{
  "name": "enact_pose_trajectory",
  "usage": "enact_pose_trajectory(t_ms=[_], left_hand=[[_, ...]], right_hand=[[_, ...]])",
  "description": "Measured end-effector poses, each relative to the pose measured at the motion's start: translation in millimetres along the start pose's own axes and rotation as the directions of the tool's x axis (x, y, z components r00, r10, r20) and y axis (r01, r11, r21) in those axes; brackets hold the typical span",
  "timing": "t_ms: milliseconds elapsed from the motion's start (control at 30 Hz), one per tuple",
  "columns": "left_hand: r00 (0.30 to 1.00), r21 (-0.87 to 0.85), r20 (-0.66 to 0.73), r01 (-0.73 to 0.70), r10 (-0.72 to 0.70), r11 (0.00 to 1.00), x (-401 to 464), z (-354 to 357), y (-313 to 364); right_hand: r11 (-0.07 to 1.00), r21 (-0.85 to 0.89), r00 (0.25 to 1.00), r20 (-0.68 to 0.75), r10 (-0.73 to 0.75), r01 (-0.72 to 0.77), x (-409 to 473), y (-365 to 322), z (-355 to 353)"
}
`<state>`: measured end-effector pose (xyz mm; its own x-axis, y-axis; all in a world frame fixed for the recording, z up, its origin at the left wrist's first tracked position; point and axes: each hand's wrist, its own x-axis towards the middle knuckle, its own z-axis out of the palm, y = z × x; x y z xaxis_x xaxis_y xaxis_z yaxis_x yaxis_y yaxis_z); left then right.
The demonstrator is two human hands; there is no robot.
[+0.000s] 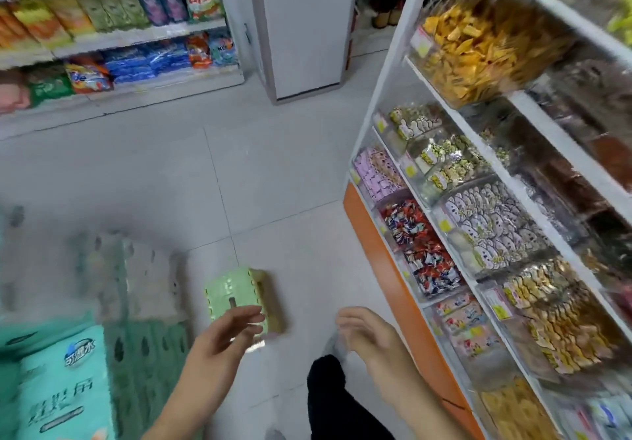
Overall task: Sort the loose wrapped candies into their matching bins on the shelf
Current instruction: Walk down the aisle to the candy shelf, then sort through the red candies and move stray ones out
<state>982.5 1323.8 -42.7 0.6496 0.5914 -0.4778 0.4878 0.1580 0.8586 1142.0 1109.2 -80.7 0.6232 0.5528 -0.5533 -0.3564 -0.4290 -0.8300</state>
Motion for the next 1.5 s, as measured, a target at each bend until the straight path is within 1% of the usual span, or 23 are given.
enact_pose_trajectory(t_ms=[67,200,300,367,433,500,567,600,633,667,733,767,833,900,933,967,1033,1100,1167,1233,1300,1367,1500], left_hand=[[0.999,0.032,0.034,0.025,-0.026,0.999,44,18,23],[0.988,0.134,0.153,-0.022,0.002,0.991,133,54,83],[0.954,0.234,0.297,-0.107,0.033,0.966,200,90,124],[0.907,0.303,0.417,-0.203,0.062,0.931,250,118,141],[0.838,0.369,0.540,-0.317,0.077,0.873,304,151,147],[0.752,0.419,0.657,-0.432,0.062,0.799,362,186,139],[0.653,0.475,0.757,-0.541,-0.009,0.695,417,223,124],[0.614,0.500,0.787,-0.579,-0.058,0.644,441,242,115],[0.593,0.528,0.798,-0.604,-0.106,0.597,463,259,106],[0.557,0.525,0.820,-0.637,-0.134,0.564,481,275,98],[0.468,0.481,0.866,-0.684,-0.177,0.548,510,307,76],[0.425,0.446,0.889,-0.722,-0.170,0.529,523,322,65],[0.302,0.319,0.947,-0.846,-0.109,0.427,548,352,35],[0.201,0.198,0.979,-0.924,-0.025,0.327,574,384,2],[0.146,0.135,0.989,-0.954,0.023,0.266,586,399,-17],[0.096,0.082,0.993,-0.978,0.066,0.191,598,412,-37],[0.016,0.011,0.990,-0.999,0.142,0.034,624,436,-74],[-0.047,-0.032,0.979,-0.997,0.198,-0.076,643,457,-103],[-0.088,-0.045,0.963,-0.984,0.254,-0.172,649,467,-123],[-0.154,-0.063,0.930,-0.961,0.333,-0.269,654,471,-137],[-0.187,-0.064,0.912,-0.944,0.365,-0.324,658,472,-144],[-0.194,-0.057,0.908,-0.935,0.371,-0.349,661,473,-147],[-0.158,-0.058,0.924,-0.958,0.347,-0.281,656,457,-146]], right_hand=[[0.999,0.041,1.000,-0.025,-0.005,0.006,38,-20,-20],[0.991,0.123,0.989,-0.144,-0.029,0.047,106,-59,-63],[0.985,0.170,0.971,-0.237,0.013,0.028,141,-70,-97],[0.986,0.167,0.949,-0.311,0.055,-0.003,160,-71,-113],[0.993,0.103,0.918,-0.385,0.096,-0.061,183,-62,-129],[0.987,0.029,0.879,-0.450,0.156,-0.160,209,-47,-141],[0.962,0.017,0.810,-0.536,0.238,-0.271,238,-30,-150],[0.948,0.036,0.769,-0.576,0.278,-0.316,253,-19,-154],[0.934,0.060,0.732,-0.604,0.316,-0.353,268,-8,-157],[0.918,0.094,0.695,-0.625,0.355,-0.385,281,4,-159],[0.887,0.182,0.620,-0.655,0.431,-0.424,303,31,-164],[0.876,0.195,0.596,-0.667,0.448,-0.440,315,46,-166],[0.859,0.148,0.566,-0.695,0.443,-0.490,338,82,-170],[0.848,0.080,0.535,-0.744,0.400,-0.523,363,125,-177],[0.842,0.019,0.517,-0.781,0.349,-0.539,375,148,-181],[0.836,-0.041,0.497,-0.820,0.285,-0.548,386,169,-183],[0.859,-0.115,0.441,-0.887,0.136,-0.498,412,207,-189],[0.876,-0.167,0.399,-0.916,0.031,-0.452,435,235,-195],[0.884,-0.218,0.353,-0.933,-0.065,-0.414,450,256,-200],[0.894,-0.262,0.331,-0.933,-0.139,-0.364,459,270,-203],[0.892,-0.294,0.322,-0.929,-0.181,-0.344,464,281,-202],[0.882,-0.334,0.289,-0.926,-0.242,-0.334,465,288,-202],[0.875,-0.347,0.282,-0.924,-0.257,-0.339,465,292,-190]])
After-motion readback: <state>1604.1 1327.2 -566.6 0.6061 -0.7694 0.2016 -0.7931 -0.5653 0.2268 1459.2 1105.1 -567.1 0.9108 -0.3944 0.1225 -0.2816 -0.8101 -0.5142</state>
